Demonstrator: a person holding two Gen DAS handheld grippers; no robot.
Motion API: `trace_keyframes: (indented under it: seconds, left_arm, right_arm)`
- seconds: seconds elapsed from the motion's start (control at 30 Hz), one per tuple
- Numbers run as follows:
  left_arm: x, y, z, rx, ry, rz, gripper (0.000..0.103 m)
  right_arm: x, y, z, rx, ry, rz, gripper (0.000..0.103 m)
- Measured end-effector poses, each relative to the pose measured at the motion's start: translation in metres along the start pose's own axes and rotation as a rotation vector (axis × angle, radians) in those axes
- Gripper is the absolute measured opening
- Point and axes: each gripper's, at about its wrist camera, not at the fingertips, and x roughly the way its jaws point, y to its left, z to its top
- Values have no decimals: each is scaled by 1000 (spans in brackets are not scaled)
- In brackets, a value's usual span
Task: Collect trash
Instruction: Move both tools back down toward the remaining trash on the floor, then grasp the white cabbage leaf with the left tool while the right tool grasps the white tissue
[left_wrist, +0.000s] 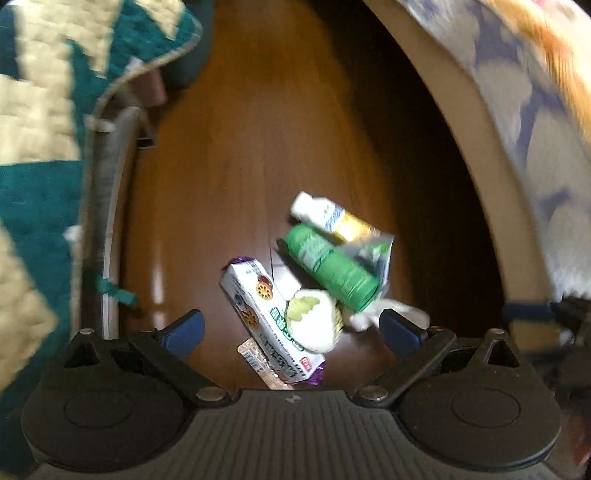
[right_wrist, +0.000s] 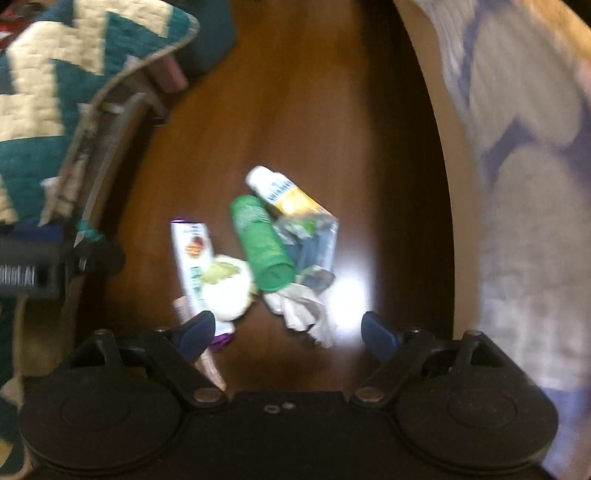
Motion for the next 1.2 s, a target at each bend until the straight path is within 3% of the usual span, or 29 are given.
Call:
trace_keyframes:
  seconds: [0.27, 0.4, 0.57, 0.83, 0.93, 1.1, 1.17, 1.2]
  left_arm:
    - [84, -16, -3, 145, 26, -64, 101]
    - [118, -20, 6, 191, 43, -92, 101]
    - [152, -35, 0, 338, 85, -104, 101]
    - [186, -35, -1, 312, 141, -86, 101]
    - [195, -36, -1, 304, 141, -77, 101]
    - [203, -35, -3, 256, 143, -90, 97]
    - [204, -34, -6, 246, 147, -97, 78]
    - [205, -34, -8, 241, 154, -96, 75]
  right_arm:
    - [72, -15, -11, -8, 6, -27, 79]
    - [93, -19, -20, -9, 7, -10, 77]
    - [110, -24, -30, -35, 15, 2, 75]
    - [122, -28, -32, -51, -28, 8, 68]
    - [129, -28, -32, -48, -37, -1, 62]
    - [129, -30, -36, -30, -58, -12, 41]
    - [126, -28, -36, -27, -69, -10, 25]
    - [125, -29, -36, -19, -68, -5, 21]
